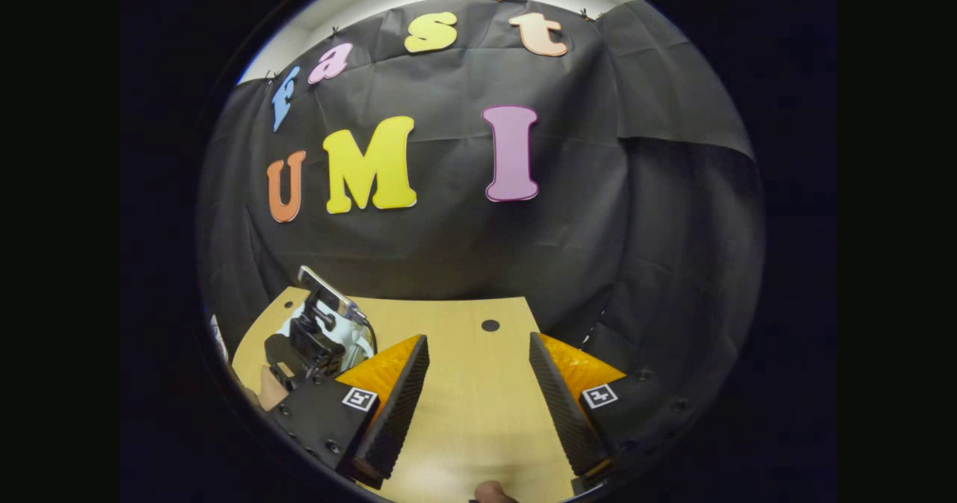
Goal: First open the suitcase, pack the skin care products into it, and then close the suitcase.
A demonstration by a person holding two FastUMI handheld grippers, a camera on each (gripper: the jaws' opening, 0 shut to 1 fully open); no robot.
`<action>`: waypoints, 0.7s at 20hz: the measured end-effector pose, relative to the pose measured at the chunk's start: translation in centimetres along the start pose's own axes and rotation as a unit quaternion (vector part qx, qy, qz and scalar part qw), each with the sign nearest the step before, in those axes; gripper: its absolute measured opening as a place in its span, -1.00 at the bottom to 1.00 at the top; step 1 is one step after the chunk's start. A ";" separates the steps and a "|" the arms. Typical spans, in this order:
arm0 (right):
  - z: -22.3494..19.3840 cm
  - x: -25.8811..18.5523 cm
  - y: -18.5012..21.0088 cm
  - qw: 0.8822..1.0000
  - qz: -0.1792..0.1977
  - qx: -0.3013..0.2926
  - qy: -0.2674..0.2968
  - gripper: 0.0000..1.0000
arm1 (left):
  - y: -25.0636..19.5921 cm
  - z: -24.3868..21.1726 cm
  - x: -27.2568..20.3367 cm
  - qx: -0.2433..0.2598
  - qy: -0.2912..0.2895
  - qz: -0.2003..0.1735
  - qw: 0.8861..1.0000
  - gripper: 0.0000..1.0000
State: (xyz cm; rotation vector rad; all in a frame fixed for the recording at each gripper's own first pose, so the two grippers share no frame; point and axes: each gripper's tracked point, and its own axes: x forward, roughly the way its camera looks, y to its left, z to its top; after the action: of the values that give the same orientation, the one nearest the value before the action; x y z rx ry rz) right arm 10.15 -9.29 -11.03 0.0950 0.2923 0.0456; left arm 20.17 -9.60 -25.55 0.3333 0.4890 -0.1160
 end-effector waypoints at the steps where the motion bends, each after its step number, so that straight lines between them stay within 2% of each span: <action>1: 0.5 -0.3 0.8 1.000 -0.002 0.001 -0.006 0.59 | 0.2 1.6 -1.5 -0.024 -0.023 -0.008 0.999 0.95; 6: 3.2 -1.2 6.0 0.999 -0.001 0.001 -0.048 0.60 | 6.8 8.9 -10.8 -0.084 -0.128 0.008 0.988 0.95; 10: 4.1 -1.3 12.8 0.997 0.032 0.006 -0.063 0.61 | 13.7 13.0 -17.5 -0.119 -0.200 0.034 0.972 0.97; 14: 4.8 -1.7 18.7 0.995 0.060 -0.021 -0.075 0.61 | 19.4 14.2 -21.6 -0.146 -0.231 0.062 0.960 0.97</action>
State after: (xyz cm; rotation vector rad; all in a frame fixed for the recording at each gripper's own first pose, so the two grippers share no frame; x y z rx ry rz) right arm 9.33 8.80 -4.10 0.0745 0.1351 0.1627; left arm 11.13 4.39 2.16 0.0399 0.0181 0.0025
